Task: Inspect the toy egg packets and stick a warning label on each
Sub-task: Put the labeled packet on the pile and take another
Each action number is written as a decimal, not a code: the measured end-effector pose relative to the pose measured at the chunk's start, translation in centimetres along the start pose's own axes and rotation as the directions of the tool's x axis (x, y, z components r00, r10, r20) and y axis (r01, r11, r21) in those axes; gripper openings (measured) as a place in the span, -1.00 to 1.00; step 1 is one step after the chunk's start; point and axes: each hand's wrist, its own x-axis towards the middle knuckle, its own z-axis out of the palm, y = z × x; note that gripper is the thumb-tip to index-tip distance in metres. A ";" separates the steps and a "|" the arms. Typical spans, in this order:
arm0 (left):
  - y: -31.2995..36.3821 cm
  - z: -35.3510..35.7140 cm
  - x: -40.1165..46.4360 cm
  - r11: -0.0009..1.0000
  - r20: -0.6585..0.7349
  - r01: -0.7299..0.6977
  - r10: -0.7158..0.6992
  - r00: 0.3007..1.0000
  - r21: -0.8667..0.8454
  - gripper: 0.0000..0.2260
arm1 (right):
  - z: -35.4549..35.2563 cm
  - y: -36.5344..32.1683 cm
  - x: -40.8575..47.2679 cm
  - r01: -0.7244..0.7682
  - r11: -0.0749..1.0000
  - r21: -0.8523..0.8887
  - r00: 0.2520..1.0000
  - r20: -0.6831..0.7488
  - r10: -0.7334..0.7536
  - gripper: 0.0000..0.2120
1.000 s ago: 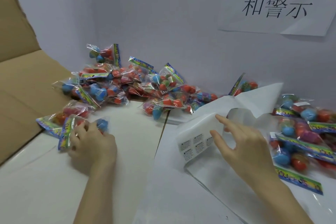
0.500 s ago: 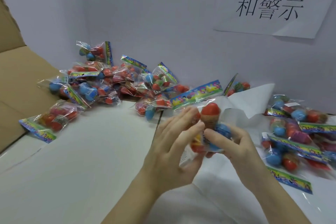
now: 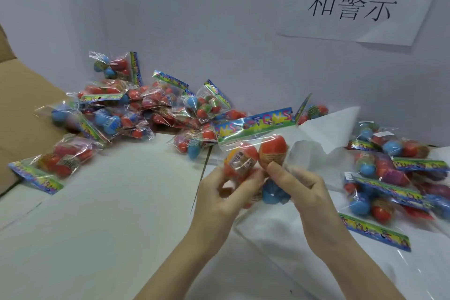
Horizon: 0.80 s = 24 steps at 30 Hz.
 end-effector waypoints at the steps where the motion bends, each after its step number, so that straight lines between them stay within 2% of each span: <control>1: 0.1 0.0 0.0 1.000 0.007 0.001 -0.001 1.000 -0.008 -0.84 | 0.0 0.0 0.0 0.009 1.000 -0.027 0.999 -0.037 -0.010 -0.68; 4: 0.4 -0.3 0.0 1.000 0.048 0.012 -0.012 0.999 0.000 -0.86 | -0.4 0.3 0.3 0.011 0.988 -0.151 0.987 -0.155 -0.034 -0.48; 5: 0.4 -0.4 0.1 1.000 0.060 0.024 -0.025 0.998 0.008 -0.86 | -0.6 0.2 0.3 0.002 0.989 -0.151 0.987 -0.161 -0.027 -0.47; 8: 0.2 -0.5 0.2 0.997 0.085 0.059 -0.062 0.994 0.043 -0.82 | -0.8 -0.1 0.4 0.034 0.999 -0.009 0.996 -0.087 -0.034 -0.77; 12: 0.1 -0.4 0.3 0.991 0.144 0.133 -0.135 0.980 0.021 -0.42 | -1.3 -0.2 0.5 0.066 0.998 0.008 0.984 -0.167 -0.064 -0.87; 13: 0.2 -0.3 0.3 0.990 0.137 0.133 -0.137 0.981 0.035 -0.41 | -1.4 -0.2 0.5 0.061 0.998 0.010 0.981 -0.184 -0.059 -0.88; 17: 0.2 -0.1 0.4 0.988 0.090 0.151 -0.151 0.984 0.016 -0.77 | -1.5 -0.2 0.5 0.062 0.998 -0.008 0.985 -0.162 -0.063 -0.87; 20: 0.2 0.0 0.3 0.991 0.046 0.132 -0.131 0.990 -0.037 -0.80 | -1.6 0.0 0.6 0.074 0.997 0.009 0.993 -0.096 -0.073 -0.81; 23: 0.2 -0.3 0.6 0.989 -0.127 0.065 -0.082 0.989 -0.131 -0.79 | -2.0 -0.3 0.7 -0.009 0.999 0.039 0.999 0.033 0.008 -0.47; 24: 0.3 -0.4 0.7 0.987 -0.168 0.045 -0.071 0.983 -0.156 -0.80 | -2.1 -0.4 0.7 -0.030 1.000 0.009 0.996 0.084 0.029 -0.42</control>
